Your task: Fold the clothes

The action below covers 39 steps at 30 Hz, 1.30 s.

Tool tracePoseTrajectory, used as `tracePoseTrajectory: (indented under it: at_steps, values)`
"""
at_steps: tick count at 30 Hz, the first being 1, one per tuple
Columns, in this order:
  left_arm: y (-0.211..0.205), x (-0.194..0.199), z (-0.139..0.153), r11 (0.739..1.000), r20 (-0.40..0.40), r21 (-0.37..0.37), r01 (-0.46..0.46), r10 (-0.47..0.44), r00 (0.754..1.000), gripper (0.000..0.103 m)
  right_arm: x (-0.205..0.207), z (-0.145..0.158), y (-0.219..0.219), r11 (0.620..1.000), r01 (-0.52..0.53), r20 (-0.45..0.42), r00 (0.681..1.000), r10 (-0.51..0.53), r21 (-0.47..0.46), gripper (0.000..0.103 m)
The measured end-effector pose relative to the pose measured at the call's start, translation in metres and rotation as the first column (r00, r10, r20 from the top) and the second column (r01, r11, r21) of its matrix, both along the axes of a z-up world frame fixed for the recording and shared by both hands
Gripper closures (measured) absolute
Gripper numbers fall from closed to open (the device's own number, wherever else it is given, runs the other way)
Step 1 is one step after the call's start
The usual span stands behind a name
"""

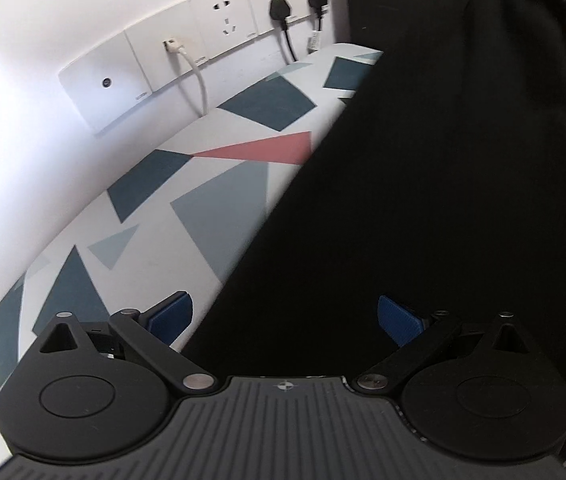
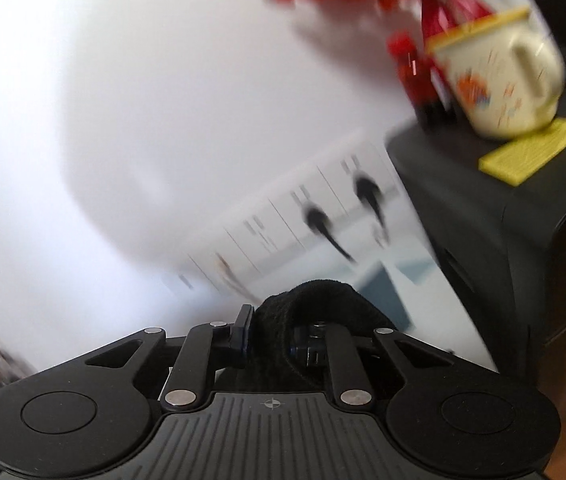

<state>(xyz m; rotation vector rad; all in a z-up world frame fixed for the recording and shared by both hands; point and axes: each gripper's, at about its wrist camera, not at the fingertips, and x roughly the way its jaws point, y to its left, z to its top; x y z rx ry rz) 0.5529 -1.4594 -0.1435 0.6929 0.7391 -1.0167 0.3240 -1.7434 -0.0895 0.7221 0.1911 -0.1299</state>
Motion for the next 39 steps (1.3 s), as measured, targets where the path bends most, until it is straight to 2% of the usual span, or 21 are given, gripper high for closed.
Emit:
tracePoseTrajectory:
  at_steps: [2,4,6,8,10,13,17,20,22,23,25,27,30,32,33,34,36,39]
  values:
    - [0.008,0.000,0.002,0.999,-0.051,-0.021,0.035,-0.036,0.998,0.010,-0.025,0.006,0.007,0.999,0.015,0.090,0.996,-0.018,0.037,0.089]
    - [0.014,-0.002,0.003,0.997,-0.110,-0.009,0.083,-0.084,0.990,0.026,-0.048,0.007,0.015,0.996,0.026,0.143,0.989,-0.038,0.085,0.089]
    - [0.019,-0.005,0.004,0.993,-0.156,0.010,0.119,-0.116,0.981,0.045,-0.068,0.002,0.025,0.991,0.053,0.169,0.983,-0.073,0.124,0.089]
    - [0.027,-0.008,0.007,0.988,-0.188,0.000,0.152,-0.149,0.971,0.058,-0.088,-0.002,0.034,0.982,0.093,0.186,0.975,-0.123,0.162,0.089]
    - [0.034,-0.005,0.012,0.987,-0.225,-0.029,0.158,-0.161,0.961,0.064,-0.099,-0.007,0.039,0.970,0.140,0.191,0.965,-0.179,0.201,0.089]
    - [0.037,0.001,0.016,0.989,-0.270,-0.059,0.139,-0.150,0.951,0.064,-0.110,-0.011,0.041,0.946,0.230,0.142,0.953,-0.267,0.230,0.089]
    - [0.035,0.013,0.008,0.996,-0.261,-0.062,0.062,-0.076,0.962,0.064,-0.088,-0.022,0.027,0.912,0.355,-0.038,0.934,-0.355,0.207,0.088]
    - [0.032,0.022,0.000,0.998,-0.253,-0.059,-0.008,-0.008,0.967,0.061,-0.038,-0.026,0.011,0.922,0.384,-0.205,0.907,-0.367,0.051,0.088]
    - [0.030,0.027,-0.007,0.998,-0.244,-0.053,-0.042,0.028,0.969,0.058,0.002,-0.032,0.001,0.926,0.371,-0.329,0.868,-0.372,-0.069,0.088]
    - [0.028,0.028,-0.010,0.998,-0.234,-0.046,-0.052,0.040,0.971,0.056,0.019,-0.039,-0.005,0.927,0.362,-0.368,0.852,-0.372,-0.099,0.088]
    - [0.026,0.028,-0.016,0.997,-0.215,-0.038,-0.070,0.060,0.975,0.053,0.043,-0.054,-0.014,0.925,0.357,-0.412,0.829,-0.378,-0.129,0.088]
    - [0.025,0.028,-0.020,0.995,-0.191,-0.041,-0.091,0.081,0.978,0.043,0.055,-0.068,-0.021,0.920,0.363,-0.432,0.813,-0.389,-0.146,0.088]
    - [0.027,0.038,-0.022,0.985,-0.228,-0.039,-0.169,0.156,0.961,0.030,0.062,-0.076,-0.020,0.914,0.369,-0.444,0.800,-0.405,-0.168,0.088]
    - [0.031,0.039,-0.020,0.983,-0.254,-0.051,-0.175,0.156,0.954,0.031,0.059,-0.073,-0.015,0.917,0.362,-0.439,0.806,-0.397,-0.166,0.078]
    - [0.034,0.038,-0.018,0.984,-0.262,-0.061,-0.167,0.145,0.954,0.031,0.055,-0.068,-0.013,0.923,0.358,-0.435,0.815,-0.383,-0.142,0.066]
    - [0.037,0.034,-0.014,0.986,-0.251,-0.070,-0.152,0.130,0.959,0.031,0.051,-0.062,-0.008,0.921,0.364,-0.441,0.810,-0.386,-0.138,0.044]
    - [0.042,0.027,-0.006,0.989,-0.238,-0.082,-0.122,0.099,0.966,0.030,0.042,-0.046,0.001,0.912,0.384,-0.460,0.789,-0.407,-0.148,0.019]
    - [0.050,0.019,-0.001,0.993,-0.231,-0.080,-0.091,0.070,0.970,0.026,0.014,-0.021,0.022,0.906,0.382,-0.427,0.799,-0.422,-0.182,0.016]
